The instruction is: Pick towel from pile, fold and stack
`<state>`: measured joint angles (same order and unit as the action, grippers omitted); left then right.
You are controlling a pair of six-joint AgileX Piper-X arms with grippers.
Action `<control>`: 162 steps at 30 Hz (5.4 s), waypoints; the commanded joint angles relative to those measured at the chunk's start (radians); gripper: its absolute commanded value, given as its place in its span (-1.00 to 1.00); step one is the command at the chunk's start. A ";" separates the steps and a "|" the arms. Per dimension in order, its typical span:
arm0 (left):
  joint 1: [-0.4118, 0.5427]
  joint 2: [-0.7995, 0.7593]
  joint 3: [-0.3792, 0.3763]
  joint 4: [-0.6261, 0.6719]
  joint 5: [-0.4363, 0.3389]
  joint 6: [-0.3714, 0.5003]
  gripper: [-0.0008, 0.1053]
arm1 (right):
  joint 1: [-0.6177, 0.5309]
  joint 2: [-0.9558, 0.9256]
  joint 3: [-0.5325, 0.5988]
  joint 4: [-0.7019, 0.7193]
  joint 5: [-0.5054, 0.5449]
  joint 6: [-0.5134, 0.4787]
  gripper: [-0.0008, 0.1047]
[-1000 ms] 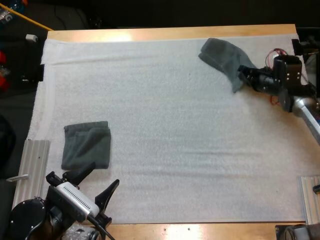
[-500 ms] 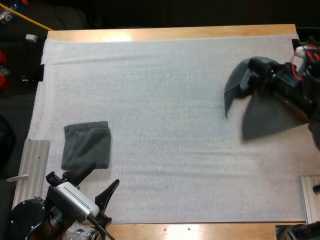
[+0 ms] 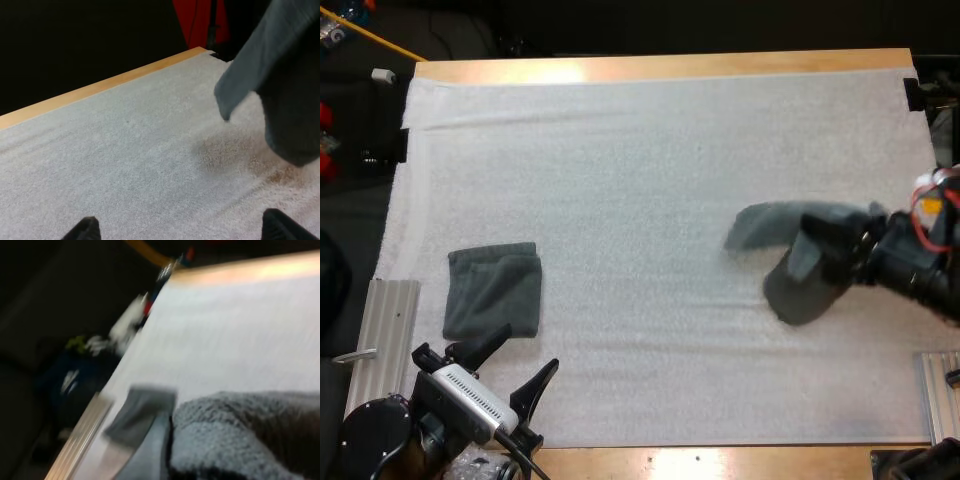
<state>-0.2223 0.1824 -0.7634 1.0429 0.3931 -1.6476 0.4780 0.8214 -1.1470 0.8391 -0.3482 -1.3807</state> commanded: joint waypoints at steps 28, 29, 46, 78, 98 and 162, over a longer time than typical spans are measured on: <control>-0.004 0.002 -0.009 -0.009 0.008 -0.015 0.17 | 0.173 0.622 -0.122 -0.177 0.029 0.136 -0.76; -0.004 0.002 -0.009 -0.009 0.008 -0.015 0.17 | 0.173 0.646 -0.157 -0.181 0.030 0.136 -0.62; -0.004 0.002 -0.009 -0.009 0.008 -0.018 0.17 | 0.173 0.686 -0.315 -0.086 0.090 0.121 0.06; -0.004 0.002 -0.009 0.051 0.052 -0.023 0.17 | 0.177 0.639 -0.313 0.672 0.594 -0.253 0.06; -0.004 0.002 -0.009 0.218 0.052 -0.023 0.17 | 0.115 0.639 0.034 0.240 0.429 -0.032 0.06; -0.004 0.002 -0.009 0.282 0.060 -0.023 0.17 | -0.008 0.308 -0.143 -0.123 0.241 -0.091 -0.99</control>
<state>-0.2223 0.1837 -0.7634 1.3299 0.4391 -1.6667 0.4698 1.1338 -1.2870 0.7035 -0.1113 -1.4483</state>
